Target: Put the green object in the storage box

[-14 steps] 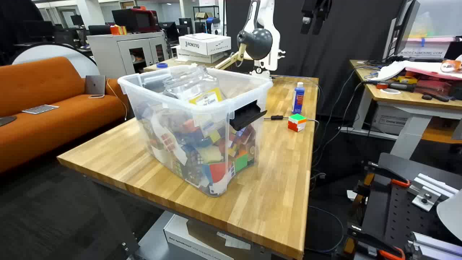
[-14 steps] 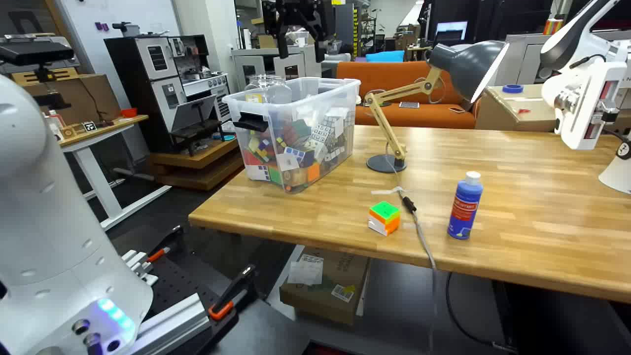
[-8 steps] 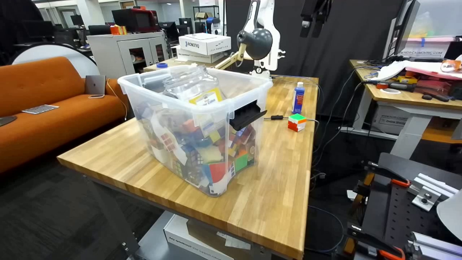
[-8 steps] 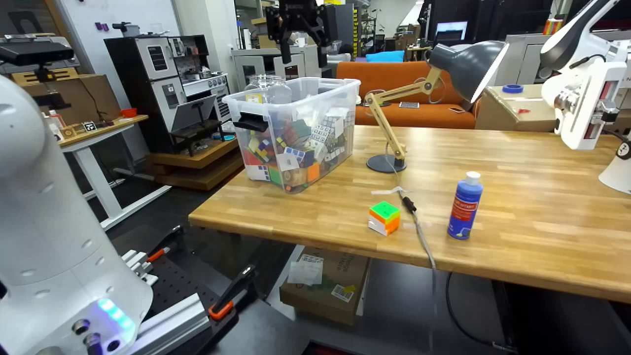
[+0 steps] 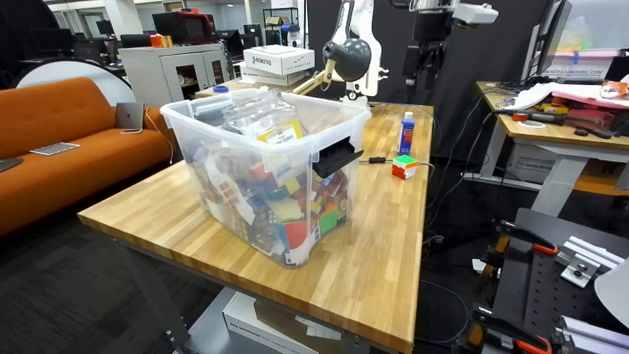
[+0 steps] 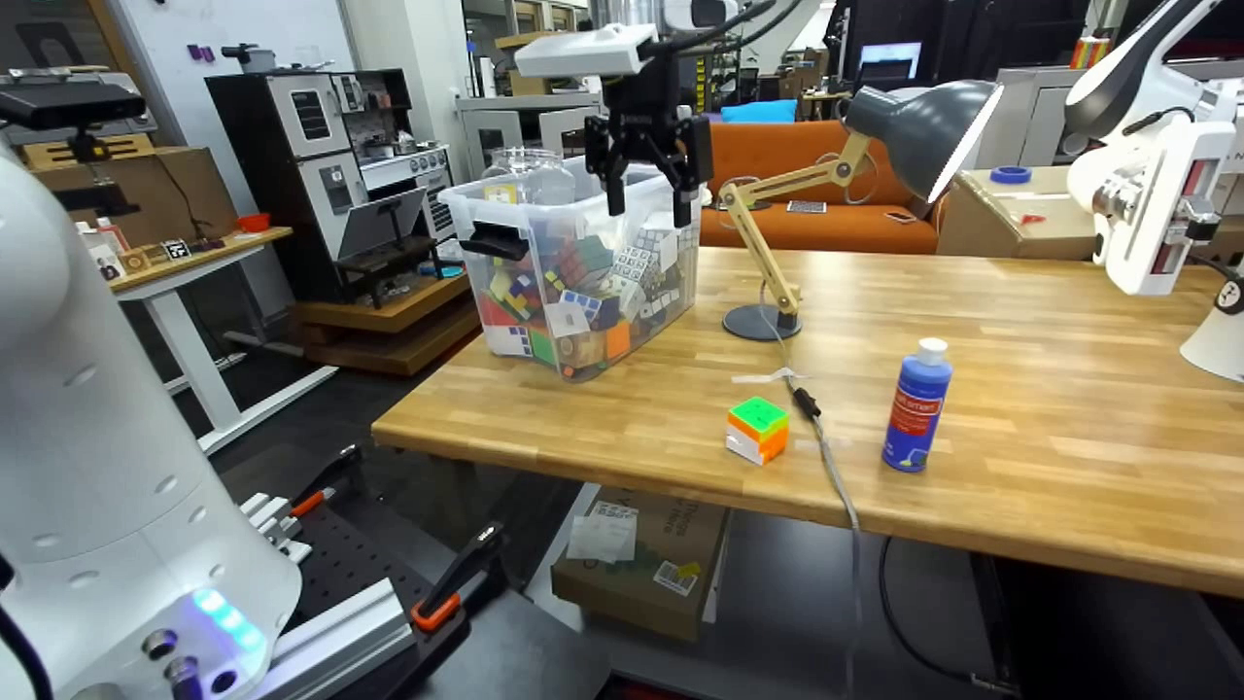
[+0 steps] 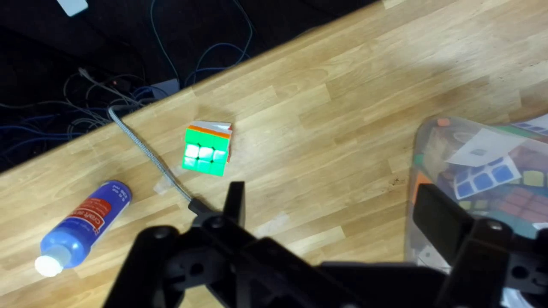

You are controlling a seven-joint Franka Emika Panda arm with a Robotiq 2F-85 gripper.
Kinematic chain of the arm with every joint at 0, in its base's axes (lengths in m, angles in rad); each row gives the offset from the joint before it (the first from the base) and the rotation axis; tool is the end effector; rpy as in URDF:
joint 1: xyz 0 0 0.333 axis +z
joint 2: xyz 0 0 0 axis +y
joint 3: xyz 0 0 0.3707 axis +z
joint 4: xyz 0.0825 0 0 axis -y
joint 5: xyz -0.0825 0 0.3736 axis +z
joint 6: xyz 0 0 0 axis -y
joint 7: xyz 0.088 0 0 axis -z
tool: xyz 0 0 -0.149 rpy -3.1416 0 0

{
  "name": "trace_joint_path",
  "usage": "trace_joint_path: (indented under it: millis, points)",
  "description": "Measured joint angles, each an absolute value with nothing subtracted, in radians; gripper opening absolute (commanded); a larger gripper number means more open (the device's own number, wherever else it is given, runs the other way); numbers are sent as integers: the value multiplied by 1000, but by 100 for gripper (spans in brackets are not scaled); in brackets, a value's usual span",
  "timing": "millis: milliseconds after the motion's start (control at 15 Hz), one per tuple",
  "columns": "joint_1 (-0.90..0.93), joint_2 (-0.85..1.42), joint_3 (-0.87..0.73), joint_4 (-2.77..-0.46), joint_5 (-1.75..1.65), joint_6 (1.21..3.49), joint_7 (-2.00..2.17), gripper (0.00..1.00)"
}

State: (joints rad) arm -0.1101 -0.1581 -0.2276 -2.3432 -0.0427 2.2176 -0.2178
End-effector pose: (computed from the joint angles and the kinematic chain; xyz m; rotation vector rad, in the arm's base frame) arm 0.4412 -0.1597 0.4161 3.1311 -0.1448 0.0441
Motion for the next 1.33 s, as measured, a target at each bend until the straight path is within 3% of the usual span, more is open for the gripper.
trace_joint_path:
  millis: [933, 1333]
  points:
    - [-137, -75, -228, -2336, -38, 2233, -200, 100]
    - [-176, 77, -250, -2307, 26, 2374, -236, 100]
